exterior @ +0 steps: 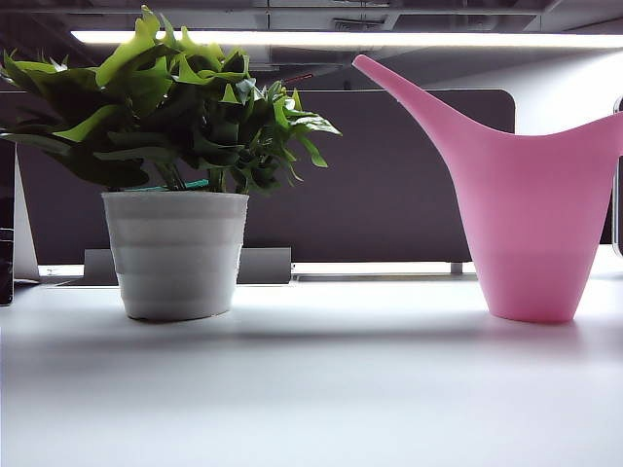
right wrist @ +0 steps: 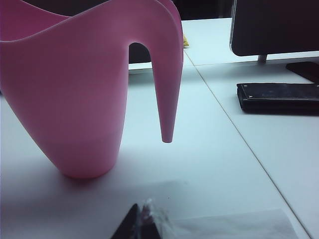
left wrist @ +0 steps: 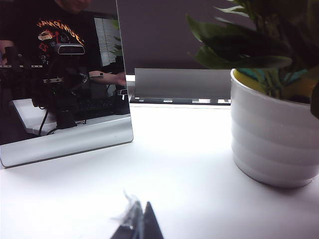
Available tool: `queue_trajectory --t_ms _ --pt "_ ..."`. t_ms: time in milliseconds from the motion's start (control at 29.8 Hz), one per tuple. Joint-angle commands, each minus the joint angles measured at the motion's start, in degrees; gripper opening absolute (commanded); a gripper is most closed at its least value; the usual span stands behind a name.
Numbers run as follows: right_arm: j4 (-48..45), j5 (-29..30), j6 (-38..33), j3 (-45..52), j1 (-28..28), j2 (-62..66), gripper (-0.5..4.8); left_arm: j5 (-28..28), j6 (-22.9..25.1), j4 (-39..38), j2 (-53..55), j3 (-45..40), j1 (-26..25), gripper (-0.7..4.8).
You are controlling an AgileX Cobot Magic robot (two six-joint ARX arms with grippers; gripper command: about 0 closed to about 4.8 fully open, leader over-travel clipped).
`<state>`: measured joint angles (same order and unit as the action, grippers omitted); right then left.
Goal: Pick up the watering can from the table, water the potted plant, and put the can back.
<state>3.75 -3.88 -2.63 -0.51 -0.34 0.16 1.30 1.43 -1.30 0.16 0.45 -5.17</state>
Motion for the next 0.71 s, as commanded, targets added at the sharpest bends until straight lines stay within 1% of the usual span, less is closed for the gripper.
queue_trajectory --t_ms 34,336,403,437,537,705 --pt "-1.0 -0.2 0.1 0.0 0.1 0.0 -0.08 0.0 -0.2 0.3 0.1 0.0 0.0 -0.05" --pt "-1.0 -0.2 0.1 0.0 0.1 0.0 -0.08 0.0 -0.2 0.3 0.1 0.0 0.2 -0.05" --pt "-1.0 -0.2 0.1 0.0 0.1 0.0 -0.08 -0.3 -0.2 0.3 0.1 0.0 1.4 -0.05" --pt "-1.0 -0.2 0.1 0.0 0.1 0.0 -0.08 -0.5 -0.2 0.3 0.1 0.0 2.5 -0.05" --pt "-1.0 -0.2 0.1 0.0 0.1 0.0 -0.08 -0.5 -0.2 0.3 0.1 0.0 8.0 -0.05" --pt "-1.0 -0.2 0.0 0.0 0.1 0.0 -0.08 -0.4 -0.2 0.3 0.1 0.0 20.4 -0.05"
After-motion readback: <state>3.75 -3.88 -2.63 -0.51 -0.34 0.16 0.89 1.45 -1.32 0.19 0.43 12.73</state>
